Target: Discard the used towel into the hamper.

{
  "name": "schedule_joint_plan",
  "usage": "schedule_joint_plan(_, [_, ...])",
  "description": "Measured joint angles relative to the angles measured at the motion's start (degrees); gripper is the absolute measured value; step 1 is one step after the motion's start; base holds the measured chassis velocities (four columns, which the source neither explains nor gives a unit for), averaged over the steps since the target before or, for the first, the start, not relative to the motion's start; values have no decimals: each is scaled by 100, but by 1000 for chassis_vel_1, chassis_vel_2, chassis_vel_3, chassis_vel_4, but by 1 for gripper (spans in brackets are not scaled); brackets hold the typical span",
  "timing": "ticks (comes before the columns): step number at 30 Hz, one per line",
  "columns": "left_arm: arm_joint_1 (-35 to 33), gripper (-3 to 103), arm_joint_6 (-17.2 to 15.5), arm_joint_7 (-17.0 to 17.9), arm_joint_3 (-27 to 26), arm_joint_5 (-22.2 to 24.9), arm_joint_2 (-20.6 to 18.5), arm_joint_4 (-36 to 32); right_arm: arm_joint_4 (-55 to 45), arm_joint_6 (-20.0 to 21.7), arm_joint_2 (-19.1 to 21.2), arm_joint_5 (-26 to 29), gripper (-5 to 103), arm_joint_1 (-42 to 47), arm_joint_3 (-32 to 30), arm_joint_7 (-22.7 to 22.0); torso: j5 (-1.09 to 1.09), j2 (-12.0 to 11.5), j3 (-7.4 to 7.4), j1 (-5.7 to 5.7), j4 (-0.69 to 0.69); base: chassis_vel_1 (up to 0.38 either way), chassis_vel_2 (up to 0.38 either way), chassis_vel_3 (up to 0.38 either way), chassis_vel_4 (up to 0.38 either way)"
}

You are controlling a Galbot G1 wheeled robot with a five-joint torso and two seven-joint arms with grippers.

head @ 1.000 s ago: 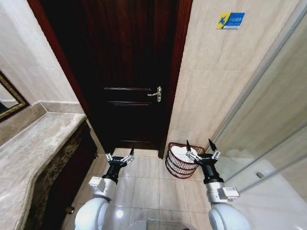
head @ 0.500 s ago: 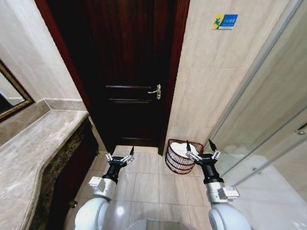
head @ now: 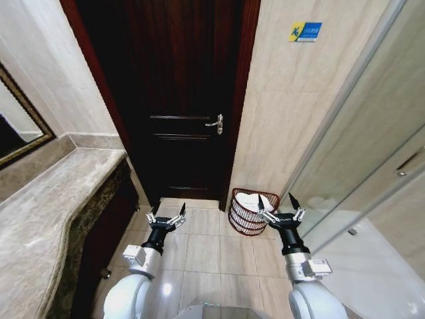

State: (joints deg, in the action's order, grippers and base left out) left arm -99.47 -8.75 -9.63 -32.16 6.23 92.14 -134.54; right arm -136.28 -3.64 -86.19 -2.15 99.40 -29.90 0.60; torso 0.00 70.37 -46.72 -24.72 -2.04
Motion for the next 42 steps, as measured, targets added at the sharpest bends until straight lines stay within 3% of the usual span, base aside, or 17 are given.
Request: schedule_joint_plan(42, [0,100,0,0,0,0,0,0,0,0,0,0,100,0,0,0,0,0,0,0,0,60,-72,-60,73])
